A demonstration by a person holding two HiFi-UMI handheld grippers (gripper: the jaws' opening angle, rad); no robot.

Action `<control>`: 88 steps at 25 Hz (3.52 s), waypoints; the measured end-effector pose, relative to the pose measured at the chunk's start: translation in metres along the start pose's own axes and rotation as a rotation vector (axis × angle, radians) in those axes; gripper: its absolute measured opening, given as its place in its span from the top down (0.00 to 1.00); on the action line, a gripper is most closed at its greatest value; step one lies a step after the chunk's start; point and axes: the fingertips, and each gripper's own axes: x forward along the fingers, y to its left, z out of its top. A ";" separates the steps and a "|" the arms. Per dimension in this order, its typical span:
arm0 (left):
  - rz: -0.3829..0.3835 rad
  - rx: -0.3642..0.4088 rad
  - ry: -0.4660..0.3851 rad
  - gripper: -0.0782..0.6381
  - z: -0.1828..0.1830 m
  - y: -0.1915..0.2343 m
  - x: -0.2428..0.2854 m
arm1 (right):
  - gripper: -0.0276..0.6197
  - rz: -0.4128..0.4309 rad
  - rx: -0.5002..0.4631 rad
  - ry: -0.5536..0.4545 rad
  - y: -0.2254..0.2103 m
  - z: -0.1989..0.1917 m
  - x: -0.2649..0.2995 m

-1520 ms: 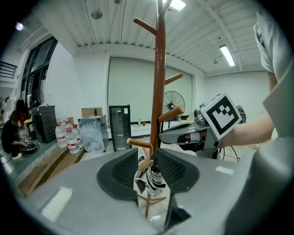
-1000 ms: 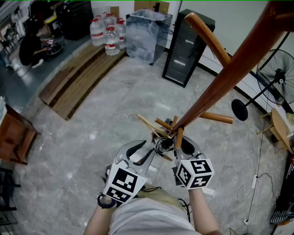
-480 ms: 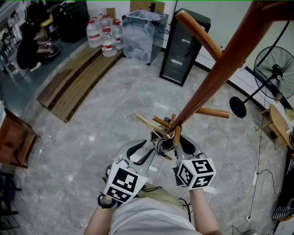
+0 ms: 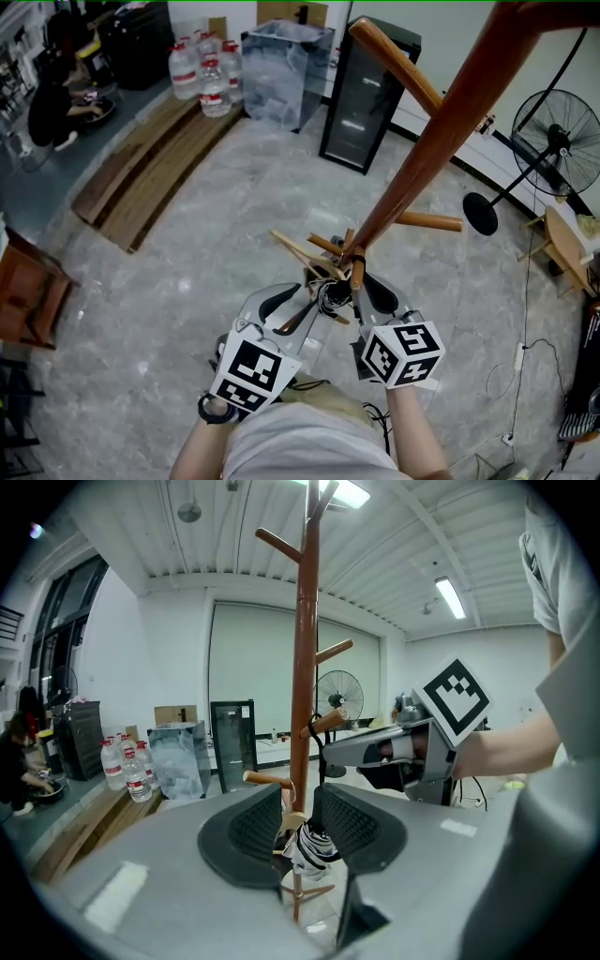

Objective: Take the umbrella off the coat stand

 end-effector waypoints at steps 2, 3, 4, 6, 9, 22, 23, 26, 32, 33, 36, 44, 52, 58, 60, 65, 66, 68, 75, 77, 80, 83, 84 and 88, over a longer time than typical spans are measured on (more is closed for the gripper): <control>-0.007 0.006 -0.003 0.71 0.002 -0.002 0.000 | 0.95 0.001 0.004 -0.006 0.002 0.002 -0.003; -0.010 0.008 -0.005 0.71 0.003 -0.003 -0.001 | 0.95 0.001 0.002 -0.009 0.004 0.003 -0.005; -0.014 0.009 -0.007 0.71 0.003 -0.003 -0.002 | 0.95 0.000 0.000 -0.011 0.005 0.004 -0.006; -0.021 0.012 -0.012 0.71 0.005 -0.004 -0.004 | 0.95 -0.002 -0.004 -0.016 0.009 0.005 -0.009; -0.033 0.017 -0.016 0.71 0.006 -0.007 -0.006 | 0.95 -0.007 -0.006 -0.024 0.012 0.008 -0.013; -0.095 0.038 -0.041 0.71 0.010 -0.020 -0.014 | 0.95 -0.035 -0.015 -0.040 0.028 0.008 -0.035; -0.100 0.039 -0.043 0.71 0.010 -0.021 -0.015 | 0.95 -0.035 -0.016 -0.041 0.029 0.008 -0.036; -0.115 0.046 -0.052 0.71 0.013 -0.023 -0.016 | 0.95 -0.033 -0.017 -0.045 0.034 0.009 -0.039; -0.141 0.044 -0.077 0.71 0.019 -0.025 -0.022 | 0.95 -0.037 -0.025 -0.037 0.046 0.007 -0.044; -0.145 0.041 -0.081 0.71 0.020 -0.025 -0.023 | 0.95 -0.037 -0.027 -0.035 0.048 0.006 -0.044; -0.158 0.034 -0.090 0.71 0.021 -0.025 -0.026 | 0.95 -0.038 -0.035 -0.026 0.054 0.002 -0.045; -0.179 0.024 -0.106 0.71 0.026 -0.029 -0.036 | 0.95 -0.028 -0.048 -0.007 0.069 -0.004 -0.052; -0.177 0.004 -0.118 0.71 0.024 -0.027 -0.045 | 0.95 0.007 -0.088 0.018 0.089 -0.015 -0.052; -0.179 -0.004 -0.129 0.71 0.025 -0.024 -0.055 | 0.95 0.044 -0.112 0.032 0.107 -0.019 -0.049; -0.176 -0.008 -0.136 0.71 0.025 -0.022 -0.059 | 0.95 0.058 -0.118 0.034 0.114 -0.020 -0.048; -0.159 -0.012 -0.162 0.76 0.026 -0.016 -0.070 | 0.95 0.095 -0.138 0.037 0.130 -0.022 -0.046; -0.159 -0.010 -0.161 0.76 0.025 -0.015 -0.072 | 0.95 0.102 -0.141 0.036 0.133 -0.022 -0.046; -0.158 -0.009 -0.160 0.76 0.024 -0.014 -0.076 | 0.95 0.116 -0.148 0.037 0.139 -0.022 -0.045; -0.123 -0.010 -0.159 0.77 0.018 -0.004 -0.090 | 0.95 0.164 -0.169 0.041 0.162 -0.026 -0.039; -0.112 -0.005 -0.160 0.80 0.016 -0.001 -0.096 | 0.95 0.177 -0.174 0.041 0.169 -0.026 -0.038; -0.096 -0.009 -0.166 0.82 0.013 0.002 -0.104 | 0.95 0.199 -0.184 0.042 0.179 -0.027 -0.036; -0.077 -0.014 -0.179 0.83 0.012 0.007 -0.113 | 0.95 0.224 -0.195 0.038 0.190 -0.027 -0.035; -0.071 -0.013 -0.185 0.83 0.013 0.009 -0.116 | 0.95 0.232 -0.198 0.037 0.194 -0.027 -0.034; -0.043 -0.019 -0.203 0.85 0.014 0.017 -0.129 | 0.95 0.262 -0.212 0.034 0.207 -0.025 -0.031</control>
